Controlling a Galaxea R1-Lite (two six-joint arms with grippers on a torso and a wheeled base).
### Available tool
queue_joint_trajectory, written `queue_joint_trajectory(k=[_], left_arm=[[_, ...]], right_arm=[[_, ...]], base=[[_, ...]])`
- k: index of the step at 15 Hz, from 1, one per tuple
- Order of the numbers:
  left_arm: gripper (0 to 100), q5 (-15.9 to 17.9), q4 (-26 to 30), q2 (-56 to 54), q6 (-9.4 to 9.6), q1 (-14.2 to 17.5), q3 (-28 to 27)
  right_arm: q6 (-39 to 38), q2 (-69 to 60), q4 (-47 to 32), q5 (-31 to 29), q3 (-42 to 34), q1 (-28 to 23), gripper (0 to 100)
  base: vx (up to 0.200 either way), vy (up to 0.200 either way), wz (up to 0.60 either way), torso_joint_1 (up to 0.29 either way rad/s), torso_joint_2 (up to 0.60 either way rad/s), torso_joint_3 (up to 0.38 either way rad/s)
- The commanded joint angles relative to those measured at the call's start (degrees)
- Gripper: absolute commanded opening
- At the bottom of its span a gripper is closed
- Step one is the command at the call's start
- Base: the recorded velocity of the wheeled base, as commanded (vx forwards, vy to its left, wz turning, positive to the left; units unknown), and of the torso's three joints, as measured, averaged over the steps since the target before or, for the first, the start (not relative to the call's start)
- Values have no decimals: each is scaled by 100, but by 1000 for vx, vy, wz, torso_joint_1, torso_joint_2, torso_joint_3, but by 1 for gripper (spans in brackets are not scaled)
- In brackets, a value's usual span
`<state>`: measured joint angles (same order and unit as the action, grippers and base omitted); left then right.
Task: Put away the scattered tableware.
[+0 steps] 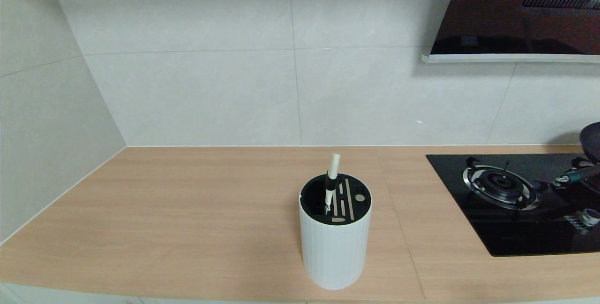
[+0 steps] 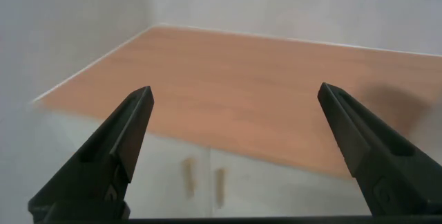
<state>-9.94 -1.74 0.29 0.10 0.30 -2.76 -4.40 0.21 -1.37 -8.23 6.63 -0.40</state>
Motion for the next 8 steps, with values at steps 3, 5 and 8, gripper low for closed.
queue_joint_trajectory(k=[3,5,8], left_arm=[[100,554,-19,-29,105,5,276],[100,879,209,-20,175,5,267],[100,879,174,-20,113,5,276]], right_arm=[[141,-12,216,550,-654,-4,100],[484,-12,110,805,-663,-4,100],[598,-3,119,840,-663,-4,100]], base=[[0,0,0,0,0,0],[0,0,0,0,0,0],[0,0,0,0,0,0]])
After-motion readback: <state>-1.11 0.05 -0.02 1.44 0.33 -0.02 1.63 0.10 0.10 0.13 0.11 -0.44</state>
